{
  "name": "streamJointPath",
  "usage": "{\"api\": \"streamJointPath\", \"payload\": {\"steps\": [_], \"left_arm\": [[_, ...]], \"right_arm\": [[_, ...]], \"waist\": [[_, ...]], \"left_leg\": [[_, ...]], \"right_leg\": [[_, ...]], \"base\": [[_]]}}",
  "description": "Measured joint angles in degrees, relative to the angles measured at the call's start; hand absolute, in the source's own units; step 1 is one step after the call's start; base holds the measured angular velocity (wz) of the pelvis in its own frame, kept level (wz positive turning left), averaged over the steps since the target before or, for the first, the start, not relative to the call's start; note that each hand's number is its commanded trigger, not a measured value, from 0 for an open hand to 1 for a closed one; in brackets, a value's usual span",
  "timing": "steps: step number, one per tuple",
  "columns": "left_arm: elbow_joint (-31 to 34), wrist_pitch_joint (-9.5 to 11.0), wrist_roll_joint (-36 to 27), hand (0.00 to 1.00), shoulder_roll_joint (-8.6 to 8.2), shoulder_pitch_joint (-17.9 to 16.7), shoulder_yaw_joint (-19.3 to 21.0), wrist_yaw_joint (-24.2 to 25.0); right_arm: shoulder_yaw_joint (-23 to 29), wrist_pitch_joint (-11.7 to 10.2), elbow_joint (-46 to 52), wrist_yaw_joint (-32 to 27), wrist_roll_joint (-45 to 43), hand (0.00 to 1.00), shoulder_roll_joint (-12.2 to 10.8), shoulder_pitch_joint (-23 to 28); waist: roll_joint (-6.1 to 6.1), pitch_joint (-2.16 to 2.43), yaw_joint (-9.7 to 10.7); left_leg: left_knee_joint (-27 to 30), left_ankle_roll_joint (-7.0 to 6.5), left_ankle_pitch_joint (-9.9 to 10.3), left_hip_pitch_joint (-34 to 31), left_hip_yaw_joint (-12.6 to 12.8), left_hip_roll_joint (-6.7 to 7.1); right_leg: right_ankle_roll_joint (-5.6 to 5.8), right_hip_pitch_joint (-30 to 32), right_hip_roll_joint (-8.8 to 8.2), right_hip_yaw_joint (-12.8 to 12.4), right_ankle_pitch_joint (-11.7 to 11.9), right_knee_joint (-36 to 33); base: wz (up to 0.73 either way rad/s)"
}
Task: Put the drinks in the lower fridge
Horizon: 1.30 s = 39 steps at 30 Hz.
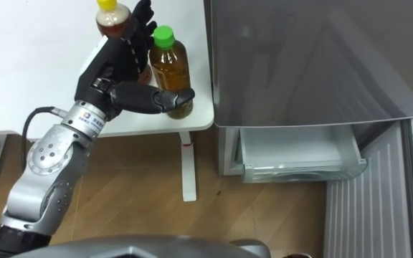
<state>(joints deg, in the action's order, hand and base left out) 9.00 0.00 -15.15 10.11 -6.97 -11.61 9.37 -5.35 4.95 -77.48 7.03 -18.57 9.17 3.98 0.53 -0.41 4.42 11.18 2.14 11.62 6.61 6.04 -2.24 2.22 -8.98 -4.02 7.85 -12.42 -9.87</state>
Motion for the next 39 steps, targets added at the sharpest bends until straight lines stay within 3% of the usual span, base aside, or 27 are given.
{"api": "streamJointPath", "payload": {"steps": [11,21,39], "left_arm": [[-1.56,-0.02,0.0,0.0,-0.16,-0.05,-0.05,-1.06],[-4.59,-0.01,-1.03,0.0,-0.44,0.89,-0.07,-3.04],[-8.01,-0.01,-3.3,0.0,-0.57,3.3,0.12,-4.19]], "right_arm": [[-0.12,0.57,-0.14,-0.46,0.19,0.0,-0.17,0.05],[-2.17,1.39,-0.12,-0.64,1.35,0.0,-0.57,0.2],[-2.44,2.06,-0.02,0.37,0.8,0.0,-0.73,0.9]], "waist": [[0.19,-0.11,0.06],[1.13,-0.6,0.4],[0.94,-0.41,1.44]], "left_leg": [[-0.05,0.0,0.0,-0.05,0.01,0.0],[-0.03,0.0,0.0,-0.02,0.01,0.0],[0.02,0.0,0.0,0.15,0.03,-0.01]], "right_leg": [[0.0,0.0,0.01,0.03,0.0,0.14],[0.0,0.01,0.01,0.0,0.0,0.09],[-0.03,0.04,0.01,-0.17,0.04,-0.13]], "base": [[0.0],[0.0],[0.0]]}}
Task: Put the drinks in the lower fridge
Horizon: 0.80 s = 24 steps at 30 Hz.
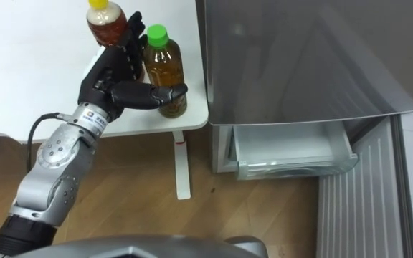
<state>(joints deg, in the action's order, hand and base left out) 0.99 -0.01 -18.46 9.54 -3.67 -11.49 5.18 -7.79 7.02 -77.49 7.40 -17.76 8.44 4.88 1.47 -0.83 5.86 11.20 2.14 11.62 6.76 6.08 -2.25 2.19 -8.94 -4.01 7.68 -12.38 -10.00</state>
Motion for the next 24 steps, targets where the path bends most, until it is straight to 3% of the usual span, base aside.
{"api": "streamJointPath", "payload": {"steps": [9,10,11,12,13,24], "left_arm": [[-1.3,-0.02,-0.02,0.0,0.0,0.09,-0.01,0.0],[-1.34,-0.03,-0.02,0.44,0.0,0.1,-0.01,-0.01],[-1.37,-0.03,-0.02,0.6,0.0,0.1,-0.01,-0.01],[-1.41,-0.03,-0.02,0.84,0.0,0.1,-0.01,-0.01],[-1.42,-0.03,-0.02,1.0,0.0,0.1,-0.01,-0.01],[-1.52,-0.18,0.03,1.0,-0.03,0.11,-0.05,0.15]], "right_arm": [[-0.08,0.58,0.24,1.4,-0.08,0.0,-0.01,0.72],[-0.09,0.59,0.23,1.5,-0.07,0.0,-0.02,0.74],[-0.08,0.61,0.2,1.5,-0.08,0.0,-0.02,0.74],[-0.09,0.62,0.2,1.5,-0.08,0.0,-0.02,0.73],[-0.09,0.61,0.2,1.51,-0.08,0.0,-0.02,0.73],[0.07,0.59,0.24,2.09,-0.83,0.0,0.02,0.23]], "waist": [[-0.19,0.1,-0.01],[-0.4,0.2,-0.02],[-0.4,0.21,-0.02],[-0.33,0.16,-0.01],[-0.53,0.28,0.0],[-0.25,0.03,0.28]], "left_leg": [[0.14,0.0,0.0,-0.13,0.26,-0.05],[0.15,0.0,0.0,-0.16,0.34,-0.05],[0.13,-0.01,0.0,-0.15,0.46,-0.05],[0.13,-0.01,0.0,-0.15,0.52,-0.05],[0.13,-0.01,0.0,-0.14,0.64,-0.06],[-0.04,-0.01,0.0,-0.29,0.98,-0.07]], "right_leg": [[0.01,0.56,0.0,-0.38,-0.01,-0.68],[0.01,0.64,0.0,-0.49,-0.01,-0.7],[0.02,0.72,0.0,-0.6,-0.01,-0.7],[0.02,0.75,0.0,-0.67,-0.01,-0.7],[0.02,0.78,0.0,-0.79,-0.01,-0.72],[0.04,0.98,0.01,-1.12,-0.02,-0.57]], "base": [[-0.01],[-0.06],[-0.05],[-0.05],[-0.04],[-0.01]]}}
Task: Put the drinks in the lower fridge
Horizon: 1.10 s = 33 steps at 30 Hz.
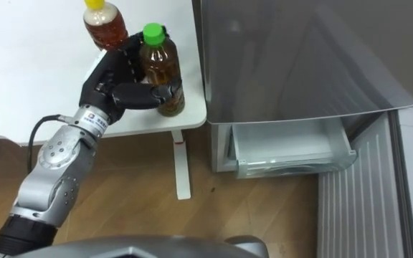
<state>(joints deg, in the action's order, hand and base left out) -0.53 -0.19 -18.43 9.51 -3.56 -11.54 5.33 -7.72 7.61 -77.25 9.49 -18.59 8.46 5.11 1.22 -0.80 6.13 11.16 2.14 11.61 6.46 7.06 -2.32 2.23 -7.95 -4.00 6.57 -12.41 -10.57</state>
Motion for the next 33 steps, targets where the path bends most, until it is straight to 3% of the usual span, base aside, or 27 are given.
{"api": "streamJointPath", "payload": {"steps": [16,25,33], "left_arm": [[-1.27,-1.12,-0.03,1.0,-0.58,0.07,0.08,1.38],[-2.06,-1.88,-0.24,1.0,-1.25,1.3,-0.11,3.27],[-0.97,-2.92,-2.31,1.0,-1.01,1.6,-4.19,4.47]], "right_arm": [[0.09,0.09,0.62,0.53,-0.01,0.0,0.02,0.01],[0.09,1.28,1.9,1.0,-0.35,0.0,0.06,-0.28],[-0.04,1.2,1.97,-0.1,-0.37,0.0,0.07,-1.55]], "waist": [[0.16,-0.08,0.02],[0.37,0.0,0.07],[0.42,-0.03,0.5]], "left_leg": [[0.02,0.0,0.0,-0.28,0.05,0.0],[0.16,0.0,0.0,-0.52,0.43,-0.03],[0.24,0.0,0.0,-0.7,0.42,-0.04]], "right_leg": [[0.0,0.3,0.0,-0.06,0.0,-0.03],[0.0,0.79,0.0,-0.27,0.0,-0.43],[0.0,1.07,0.0,-0.44,0.0,-0.68]], "base": [[0.0],[-0.01],[0.0]]}}
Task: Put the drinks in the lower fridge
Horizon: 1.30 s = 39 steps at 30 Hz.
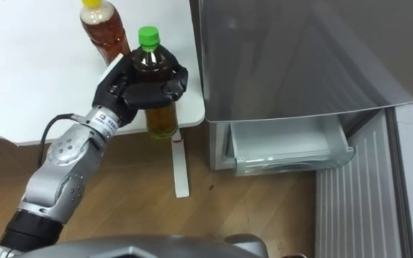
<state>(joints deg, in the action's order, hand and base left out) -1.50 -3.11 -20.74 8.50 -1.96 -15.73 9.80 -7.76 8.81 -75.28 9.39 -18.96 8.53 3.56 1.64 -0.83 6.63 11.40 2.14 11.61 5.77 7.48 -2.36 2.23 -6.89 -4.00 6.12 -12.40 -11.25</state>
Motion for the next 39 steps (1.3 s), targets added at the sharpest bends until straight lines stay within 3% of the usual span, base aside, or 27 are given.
{"api": "streamJointPath", "payload": {"steps": [5,9,19,26,32,38,39], "left_arm": [[0.62,-0.66,0.09,1.0,-0.21,0.27,-2.82,1.13],[0.89,-0.66,0.07,1.0,-1.05,2.18,-4.59,2.13],[2.2,-0.6,0.01,1.0,-1.0,2.56,-7.07,3.54],[2.23,-0.58,-0.01,1.0,-1.07,4.61,-9.38,4.43],[2.22,-0.54,0.05,1.0,-1.02,5.0,-12.61,5.58],[2.21,-0.41,0.03,1.0,-0.71,5.09,-13.6,6.46],[2.2,-0.41,0.03,1.0,-0.66,5.09,-13.6,6.65]], "right_arm": [[0.0,-0.19,0.31,-0.3,0.04,0.0,-0.09,-1.12],[-0.01,-1.57,0.31,-1.48,0.63,0.0,-0.09,-2.0],[-0.61,-3.1,0.56,-4.52,3.38,0.0,0.25,-2.51],[-2.35,-3.1,3.06,-5.03,4.86,0.0,1.14,-2.41],[-4.5,-3.43,10.92,-6.25,5.55,0.0,3.17,-2.13],[-4.4,-5.68,21.51,-8.34,10.03,0.0,3.1,-1.24],[-4.4,-6.84,24.75,-8.4,12.08,0.0,2.89,-0.78]], "waist": [[0.03,-0.02,1.0],[0.26,-0.16,1.17],[-0.6,0.19,1.37],[-1.02,0.01,1.43],[-0.5,-0.38,1.47],[-0.21,-0.5,1.51],[-0.14,-0.46,1.57]], "left_leg": [[0.04,0.0,0.0,-0.47,0.03,0.0],[0.15,-0.01,-0.01,-1.22,0.09,-0.03],[0.15,-0.01,-0.01,-1.68,0.22,-0.08],[0.26,-0.08,-0.05,-2.46,0.7,-0.17],[0.27,-0.09,-0.06,-2.35,1.69,-0.22],[0.24,-0.09,-0.06,-2.57,1.83,-0.3],[0.22,-0.09,-0.06,-2.63,1.84,-0.32]], "right_leg": [[0.0,0.61,0.0,-0.02,0.0,-0.23],[-0.01,1.34,0.0,-0.1,0.02,-0.41],[-0.05,1.76,0.0,-0.03,0.07,-0.43],[-0.07,2.96,0.0,-0.67,0.08,-1.51],[0.0,3.6,0.02,-1.45,0.18,-1.42],[-0.04,3.93,0.09,-1.54,0.2,-1.36],[-0.04,3.9,0.12,-1.59,0.2,-1.36]], "base": [[0.0],[0.0],[0.0],[-0.04],[-0.08],[0.0],[0.0]]}}
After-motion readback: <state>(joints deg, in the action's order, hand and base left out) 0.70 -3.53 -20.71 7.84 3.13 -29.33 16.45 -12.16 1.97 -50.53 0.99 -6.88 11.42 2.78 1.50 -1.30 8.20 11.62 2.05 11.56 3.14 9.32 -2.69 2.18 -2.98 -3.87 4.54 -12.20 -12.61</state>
